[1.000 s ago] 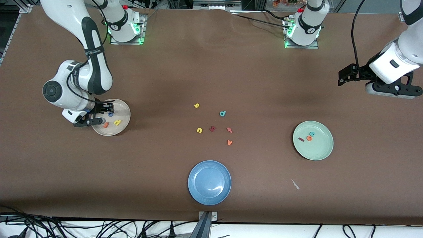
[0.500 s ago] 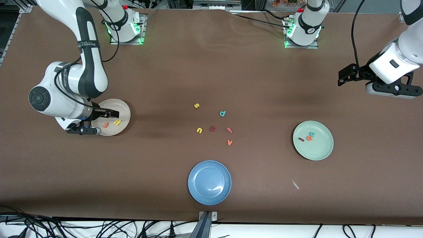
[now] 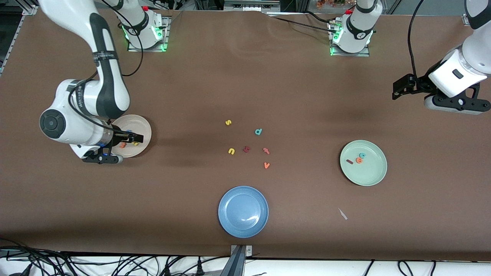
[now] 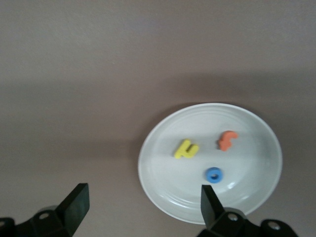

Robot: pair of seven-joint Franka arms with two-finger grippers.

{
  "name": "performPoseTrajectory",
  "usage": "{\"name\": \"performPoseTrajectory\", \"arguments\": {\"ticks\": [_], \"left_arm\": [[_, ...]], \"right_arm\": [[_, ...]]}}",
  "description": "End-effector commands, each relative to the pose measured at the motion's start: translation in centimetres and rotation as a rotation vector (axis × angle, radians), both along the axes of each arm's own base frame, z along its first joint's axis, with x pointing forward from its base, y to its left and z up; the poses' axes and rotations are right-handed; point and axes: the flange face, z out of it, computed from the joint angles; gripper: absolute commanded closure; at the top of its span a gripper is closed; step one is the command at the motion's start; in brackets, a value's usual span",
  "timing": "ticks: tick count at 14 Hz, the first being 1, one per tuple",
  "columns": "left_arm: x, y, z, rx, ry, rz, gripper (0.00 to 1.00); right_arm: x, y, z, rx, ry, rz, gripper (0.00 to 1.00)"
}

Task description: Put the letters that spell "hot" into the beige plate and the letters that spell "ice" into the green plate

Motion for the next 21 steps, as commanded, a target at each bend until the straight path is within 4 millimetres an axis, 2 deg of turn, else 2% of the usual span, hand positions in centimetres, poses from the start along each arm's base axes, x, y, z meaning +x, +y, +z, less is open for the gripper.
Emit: {"name": "performPoseTrajectory", "arguments": {"ticks": [1,4,7,10,11,13,15,18,20,21], "left_arm": [[-0.4,0.0,0.5,-0.008,0.002,0.004,0.0],[-0.4,0.0,0.5,-0.008,0.002,0.004,0.0],[-0.4,0.0,0.5,-0.008,0.004,0.004,0.0],[-0.4,0.0,0.5,-0.008,0.002,0.004,0.0],[-0.4,0.0,0.5,-0.008,0.002,0.004,0.0],[-0.4,0.0,0.5,-0.008,0.004,0.005,0.0],[-0.4,0.0,0.5,-0.008,0.004,0.004,0.0],[-0.4,0.0,0.5,-0.008,0.004,0.004,0.0],[-0.4,0.0,0.5,-0.008,0.004,0.004,0.0],[-0.4,0.0,0.5,-0.008,0.004,0.004,0.0]], "right_arm": [[-0.6,-2.4,4.1,-0.015,-0.003,0.057,0.0],[-3.1,-4.6,10.6,-0.06,-0.008,0.063,0.0],[-7.3,-6.2,18.4,-0.121,0.007,0.034,0.0],[-9.6,-5.6,24.0,-0.12,-0.055,0.046,0.0],[-9.9,-5.0,25.2,-0.119,-0.084,0.056,0.0],[-9.9,-4.6,25.9,-0.111,-0.103,0.06,0.0],[-9.8,-5.4,26.4,-0.092,-0.122,0.036,0.0],[-9.7,-5.0,26.5,-0.026,-0.135,0.007,0.0],[-9.6,-5.1,26.0,-0.028,-0.126,0.009,0.0],[-9.1,-4.9,25.0,-0.034,-0.102,0.017,0.0]]}}
